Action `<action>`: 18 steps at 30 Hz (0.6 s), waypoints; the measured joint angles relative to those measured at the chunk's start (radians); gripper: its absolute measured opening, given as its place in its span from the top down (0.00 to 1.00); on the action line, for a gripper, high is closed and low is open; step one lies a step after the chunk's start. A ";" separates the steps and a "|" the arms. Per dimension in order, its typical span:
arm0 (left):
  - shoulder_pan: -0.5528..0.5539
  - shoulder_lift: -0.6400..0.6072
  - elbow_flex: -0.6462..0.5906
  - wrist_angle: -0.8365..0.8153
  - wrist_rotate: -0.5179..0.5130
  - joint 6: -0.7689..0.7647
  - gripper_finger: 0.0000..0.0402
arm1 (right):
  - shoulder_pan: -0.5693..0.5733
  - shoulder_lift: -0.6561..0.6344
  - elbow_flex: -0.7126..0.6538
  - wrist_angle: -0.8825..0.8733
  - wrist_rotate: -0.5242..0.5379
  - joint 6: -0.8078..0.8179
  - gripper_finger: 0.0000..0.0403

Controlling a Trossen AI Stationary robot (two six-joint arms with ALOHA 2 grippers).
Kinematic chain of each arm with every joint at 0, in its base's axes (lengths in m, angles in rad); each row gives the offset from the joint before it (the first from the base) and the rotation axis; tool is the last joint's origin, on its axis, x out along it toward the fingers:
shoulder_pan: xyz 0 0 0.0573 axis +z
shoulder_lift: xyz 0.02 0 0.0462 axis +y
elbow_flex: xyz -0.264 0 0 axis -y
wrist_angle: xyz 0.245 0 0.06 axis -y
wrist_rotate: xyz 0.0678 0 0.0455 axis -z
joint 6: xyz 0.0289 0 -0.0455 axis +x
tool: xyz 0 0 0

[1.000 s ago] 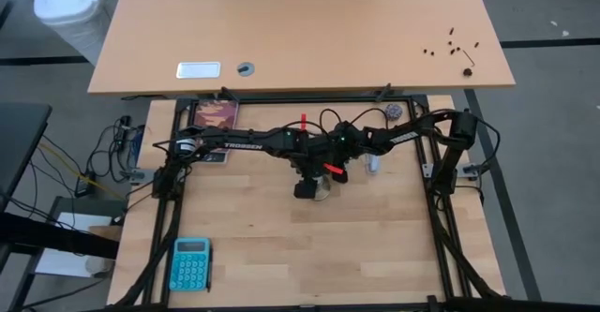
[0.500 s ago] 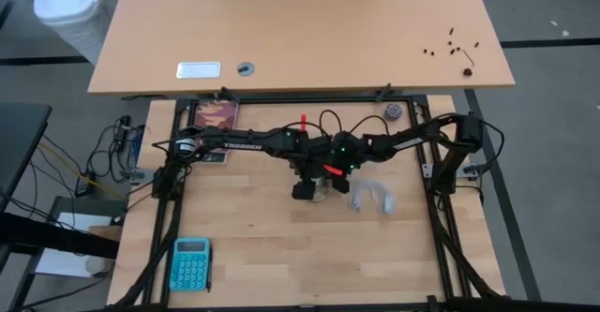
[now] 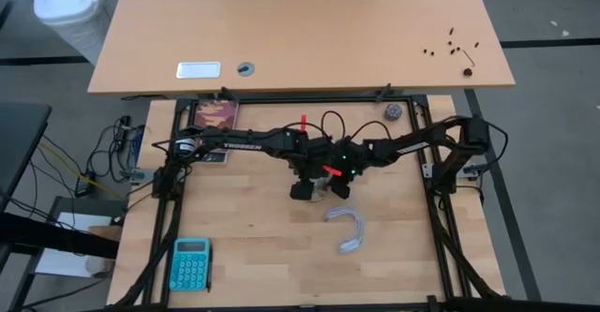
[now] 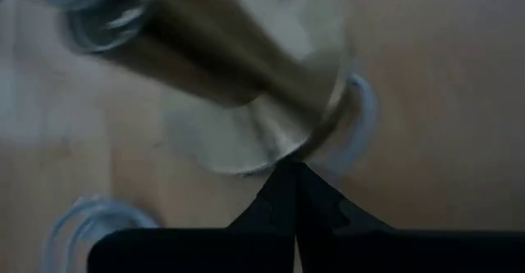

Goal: Screw lightbulb
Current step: Insert the lightbulb into the desk lamp

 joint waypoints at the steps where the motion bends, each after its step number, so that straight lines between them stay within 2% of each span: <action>1: 0.000 0.000 0.000 -0.001 -0.003 0.000 0.35 | 0.010 -0.009 0.000 -0.006 0.006 0.016 0.99; 11: 0.001 0.000 0.000 0.003 -0.012 0.007 0.35 | 0.166 -0.029 0.002 0.046 0.052 0.135 1.00; 15: 0.001 0.000 0.001 0.001 -0.010 0.005 0.35 | 0.204 -0.029 0.002 0.047 0.169 0.180 0.99; 18: 0.002 0.000 0.010 -0.018 -0.009 0.005 0.35 | 0.208 -0.029 0.002 0.050 0.248 0.178 0.94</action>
